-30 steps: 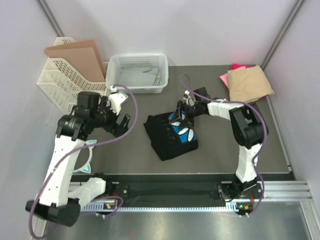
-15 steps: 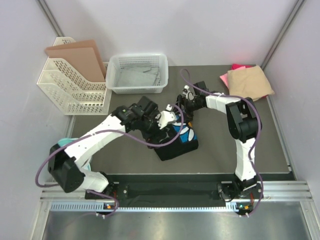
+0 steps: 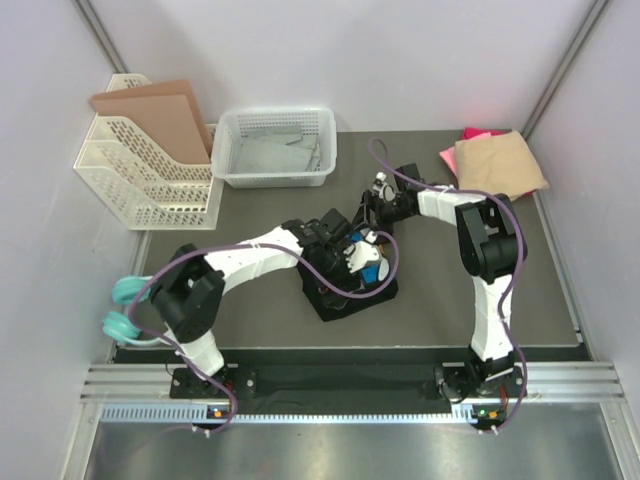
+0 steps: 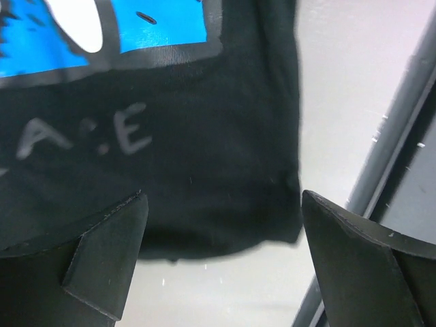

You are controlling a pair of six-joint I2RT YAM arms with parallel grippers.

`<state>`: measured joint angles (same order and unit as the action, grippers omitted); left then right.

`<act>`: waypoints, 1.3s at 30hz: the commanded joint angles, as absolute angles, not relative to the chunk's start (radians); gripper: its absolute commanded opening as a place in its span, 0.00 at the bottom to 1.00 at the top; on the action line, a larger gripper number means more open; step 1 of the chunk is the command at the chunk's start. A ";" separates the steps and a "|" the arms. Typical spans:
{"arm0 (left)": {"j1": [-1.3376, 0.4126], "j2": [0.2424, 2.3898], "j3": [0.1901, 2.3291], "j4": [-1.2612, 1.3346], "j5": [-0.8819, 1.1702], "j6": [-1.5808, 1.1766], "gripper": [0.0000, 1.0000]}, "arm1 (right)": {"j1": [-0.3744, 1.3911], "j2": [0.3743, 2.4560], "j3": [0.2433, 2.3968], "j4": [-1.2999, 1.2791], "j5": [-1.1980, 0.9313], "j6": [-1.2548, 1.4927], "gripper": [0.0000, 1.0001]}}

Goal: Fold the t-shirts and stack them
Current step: Smooth out wrinkles on the folded tshirt

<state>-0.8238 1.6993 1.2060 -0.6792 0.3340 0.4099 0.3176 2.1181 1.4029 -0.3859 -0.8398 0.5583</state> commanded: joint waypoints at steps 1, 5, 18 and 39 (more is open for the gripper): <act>-0.834 1.746 1.210 -0.592 0.377 0.399 0.99 | 0.304 2.172 1.416 -0.457 -0.742 0.502 0.71; -0.862 1.764 1.178 -0.551 0.362 0.387 0.99 | 0.302 2.201 1.468 -0.491 -0.744 0.492 0.71; -0.867 1.747 1.088 -0.589 0.344 0.361 0.99 | 0.298 2.253 1.522 -0.523 -0.732 0.489 0.70; -0.923 1.671 1.040 -0.655 0.385 0.339 0.99 | 0.299 2.178 1.457 -0.485 -0.724 0.515 0.71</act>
<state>-0.9096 1.7058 1.0599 -0.5510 0.3431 0.3687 0.3092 2.1853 1.4967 -0.4881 -0.8734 0.5613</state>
